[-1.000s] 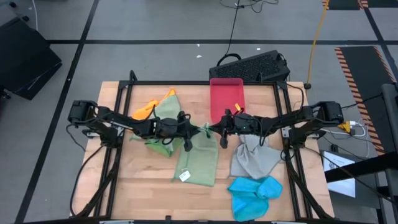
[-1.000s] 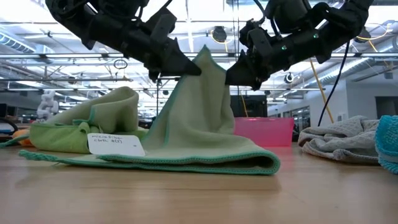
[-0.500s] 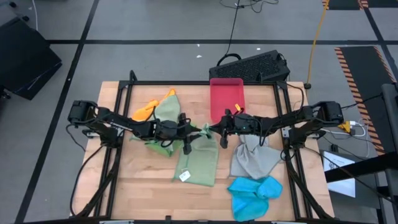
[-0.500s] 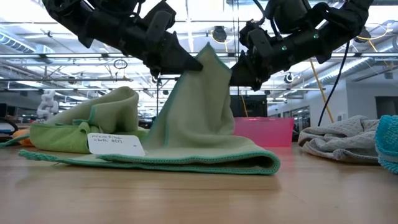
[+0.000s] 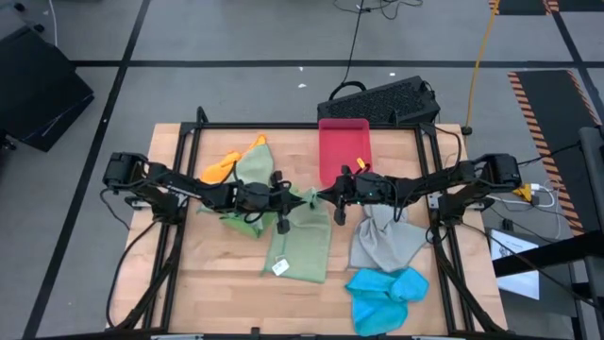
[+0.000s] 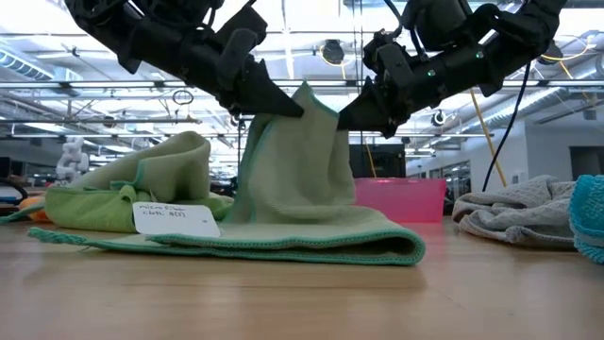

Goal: Fold microfiber towels
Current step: Fold the right light green microfiber cloth

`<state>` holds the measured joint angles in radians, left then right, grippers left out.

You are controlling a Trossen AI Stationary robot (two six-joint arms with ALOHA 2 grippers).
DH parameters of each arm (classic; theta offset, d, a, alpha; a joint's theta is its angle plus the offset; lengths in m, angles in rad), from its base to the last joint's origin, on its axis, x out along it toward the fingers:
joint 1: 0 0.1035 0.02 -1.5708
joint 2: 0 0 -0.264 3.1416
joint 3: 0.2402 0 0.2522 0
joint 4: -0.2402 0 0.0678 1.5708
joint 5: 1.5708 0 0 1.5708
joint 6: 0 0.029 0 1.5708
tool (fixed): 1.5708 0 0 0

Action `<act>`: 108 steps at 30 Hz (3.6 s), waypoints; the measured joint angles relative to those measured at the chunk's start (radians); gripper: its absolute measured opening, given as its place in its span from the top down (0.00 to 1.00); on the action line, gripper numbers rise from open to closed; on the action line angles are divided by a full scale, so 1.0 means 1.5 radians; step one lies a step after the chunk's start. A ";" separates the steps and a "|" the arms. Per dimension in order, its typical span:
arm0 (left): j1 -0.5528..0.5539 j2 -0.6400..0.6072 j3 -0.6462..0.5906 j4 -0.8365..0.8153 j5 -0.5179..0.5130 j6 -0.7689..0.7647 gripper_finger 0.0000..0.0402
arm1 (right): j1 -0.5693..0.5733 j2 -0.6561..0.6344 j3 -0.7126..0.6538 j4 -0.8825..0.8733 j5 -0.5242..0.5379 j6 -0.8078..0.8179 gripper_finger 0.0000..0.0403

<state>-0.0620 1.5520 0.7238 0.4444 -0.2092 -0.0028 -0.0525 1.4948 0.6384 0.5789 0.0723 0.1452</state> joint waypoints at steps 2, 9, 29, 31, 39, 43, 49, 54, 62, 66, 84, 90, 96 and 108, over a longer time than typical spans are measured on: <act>-0.001 0.000 0.000 -0.001 -0.001 -0.005 0.98 | 0.000 0.000 0.000 0.000 0.000 -0.001 0.99; -0.030 0.000 0.000 0.024 -0.027 0.023 0.99 | 0.000 0.000 0.000 -0.009 0.001 -0.007 0.99; -0.083 -0.166 0.001 -0.340 -0.101 -0.087 0.45 | 0.001 0.000 0.001 -0.035 0.003 -0.005 0.99; -0.094 -0.168 0.001 -0.399 -0.108 -0.120 0.46 | 0.001 0.000 0.001 -0.035 0.003 -0.005 0.99; -0.142 -0.167 -0.061 -0.450 -0.239 -0.198 0.58 | 0.001 0.000 0.001 -0.035 0.003 -0.012 0.99; -0.127 -0.167 -0.090 -0.381 -0.315 -0.169 0.65 | 0.001 0.000 0.001 -0.035 0.003 -0.019 0.99; -0.050 -0.167 -0.141 -0.195 -0.197 0.012 0.67 | 0.001 0.000 0.001 -0.036 0.003 -0.020 0.99; 0.004 -0.167 -0.152 -0.188 -0.163 0.091 0.67 | 0.001 0.000 0.001 -0.036 0.003 -0.020 0.99; 0.044 -0.135 -0.153 -0.146 -0.064 0.156 0.67 | 0.001 0.000 0.001 -0.035 0.003 -0.020 0.99; 0.043 -0.129 -0.153 -0.119 -0.058 0.176 0.73 | 0.001 0.000 0.001 -0.035 0.003 -0.020 0.99; 0.019 -0.195 -0.153 -0.120 -0.070 0.169 0.98 | 0.001 0.000 0.001 -0.040 0.006 -0.018 0.99; 0.015 -0.217 -0.153 -0.129 -0.063 0.168 0.98 | 0.001 0.000 0.001 -0.040 0.006 -0.003 0.98; 0.016 -0.198 -0.153 -0.170 -0.050 0.120 0.98 | 0.002 0.000 0.001 -0.029 0.041 0.001 0.89; 0.016 -0.190 -0.153 -0.147 -0.047 0.082 0.99 | 0.003 0.000 0.001 -0.020 0.061 -0.018 0.75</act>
<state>-0.0387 1.2663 0.4946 0.2235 -0.2802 0.1200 -0.0474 1.4948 0.6392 0.5493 0.1639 0.1188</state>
